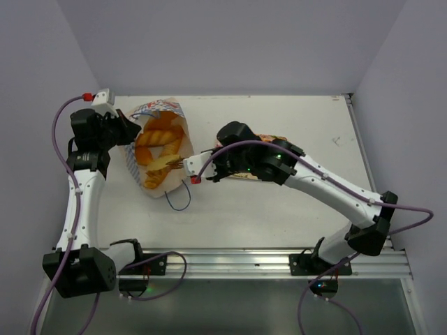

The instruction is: Take the fake bread out of the paper bag

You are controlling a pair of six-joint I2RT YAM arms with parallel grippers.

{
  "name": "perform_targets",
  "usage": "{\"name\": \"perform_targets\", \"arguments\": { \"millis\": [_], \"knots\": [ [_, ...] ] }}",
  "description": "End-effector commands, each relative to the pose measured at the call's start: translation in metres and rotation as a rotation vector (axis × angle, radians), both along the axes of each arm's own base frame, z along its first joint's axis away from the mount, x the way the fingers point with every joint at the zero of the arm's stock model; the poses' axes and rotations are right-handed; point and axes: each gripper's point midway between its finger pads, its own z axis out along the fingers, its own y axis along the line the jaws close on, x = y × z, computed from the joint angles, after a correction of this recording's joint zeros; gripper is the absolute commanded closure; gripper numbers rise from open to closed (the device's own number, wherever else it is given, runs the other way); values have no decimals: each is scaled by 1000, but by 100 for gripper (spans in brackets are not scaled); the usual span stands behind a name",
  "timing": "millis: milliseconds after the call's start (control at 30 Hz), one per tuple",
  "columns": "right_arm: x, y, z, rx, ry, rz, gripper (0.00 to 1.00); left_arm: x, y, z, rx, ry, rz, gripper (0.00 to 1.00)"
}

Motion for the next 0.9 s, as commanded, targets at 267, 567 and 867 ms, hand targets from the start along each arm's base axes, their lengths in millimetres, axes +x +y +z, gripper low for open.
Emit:
{"name": "perform_targets", "arguments": {
  "millis": [267, 567, 867],
  "knots": [
    [-43, -115, 79, 304, 218, -74, 97, 7, 12, 21, 23, -50, 54, 100],
    [-21, -179, 54, 243, 110, -323, 97, 3, 12, 14, 28, -32, 60, 100],
    [18, -181, 0, 116, 44, -386, 97, 0, 10, 16, 29, -38, 48, 100]
  ]
}}
